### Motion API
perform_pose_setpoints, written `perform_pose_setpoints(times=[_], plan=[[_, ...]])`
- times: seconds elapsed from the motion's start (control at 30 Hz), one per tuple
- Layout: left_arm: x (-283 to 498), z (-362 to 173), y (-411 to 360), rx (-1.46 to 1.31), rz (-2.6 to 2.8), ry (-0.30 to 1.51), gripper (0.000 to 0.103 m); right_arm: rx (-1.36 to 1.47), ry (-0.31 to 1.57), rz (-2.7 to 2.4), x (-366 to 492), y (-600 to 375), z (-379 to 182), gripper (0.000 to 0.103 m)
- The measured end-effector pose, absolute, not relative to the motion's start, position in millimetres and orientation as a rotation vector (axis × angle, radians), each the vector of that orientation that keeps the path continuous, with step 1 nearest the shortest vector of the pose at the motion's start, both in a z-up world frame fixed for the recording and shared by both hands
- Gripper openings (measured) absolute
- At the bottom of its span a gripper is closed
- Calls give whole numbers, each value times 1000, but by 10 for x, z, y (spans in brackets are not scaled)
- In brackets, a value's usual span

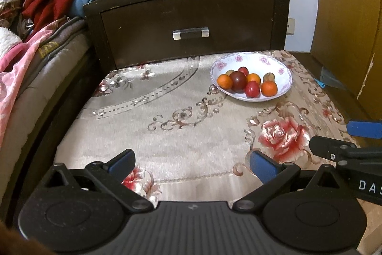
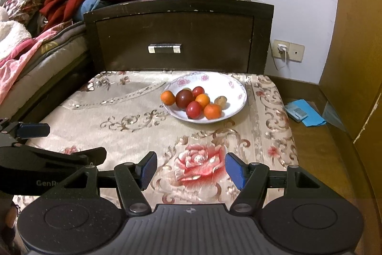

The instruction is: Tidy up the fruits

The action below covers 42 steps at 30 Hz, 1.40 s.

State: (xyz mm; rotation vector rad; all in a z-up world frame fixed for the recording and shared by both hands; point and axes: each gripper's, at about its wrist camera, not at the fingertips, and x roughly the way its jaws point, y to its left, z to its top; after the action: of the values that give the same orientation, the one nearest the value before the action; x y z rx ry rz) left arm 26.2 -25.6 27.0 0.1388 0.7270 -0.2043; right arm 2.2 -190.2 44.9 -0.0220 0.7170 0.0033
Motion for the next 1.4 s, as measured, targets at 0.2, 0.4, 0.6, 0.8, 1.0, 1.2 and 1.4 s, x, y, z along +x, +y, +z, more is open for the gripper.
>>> perform_pose_setpoints(times=[0.2, 0.4, 0.6, 0.8, 1.0, 1.2, 1.4], plan=[[149, 265, -229, 142, -209, 729, 103, -18, 723, -7, -96, -1893, 442, 59], [41, 247, -191, 140, -210, 739, 103, -15, 729, -12, -195, -1865, 432, 59], [-77, 254, -148, 127, -208, 736, 103, -14, 747, -22, -313, -1829, 393, 59], [-136, 244, -141, 133, -210, 737, 103, 5, 766, -29, -394, -1830, 363, 60], [-170, 209, -108, 130, -211, 750, 103, -3, 772, -29, -452, -1798, 340, 60], [-198, 187, -111, 139, -209, 754, 103, -16, 777, -31, -478, -1771, 319, 60], [-208, 175, -114, 149, -209, 755, 103, -23, 782, -32, -489, -1769, 305, 60]])
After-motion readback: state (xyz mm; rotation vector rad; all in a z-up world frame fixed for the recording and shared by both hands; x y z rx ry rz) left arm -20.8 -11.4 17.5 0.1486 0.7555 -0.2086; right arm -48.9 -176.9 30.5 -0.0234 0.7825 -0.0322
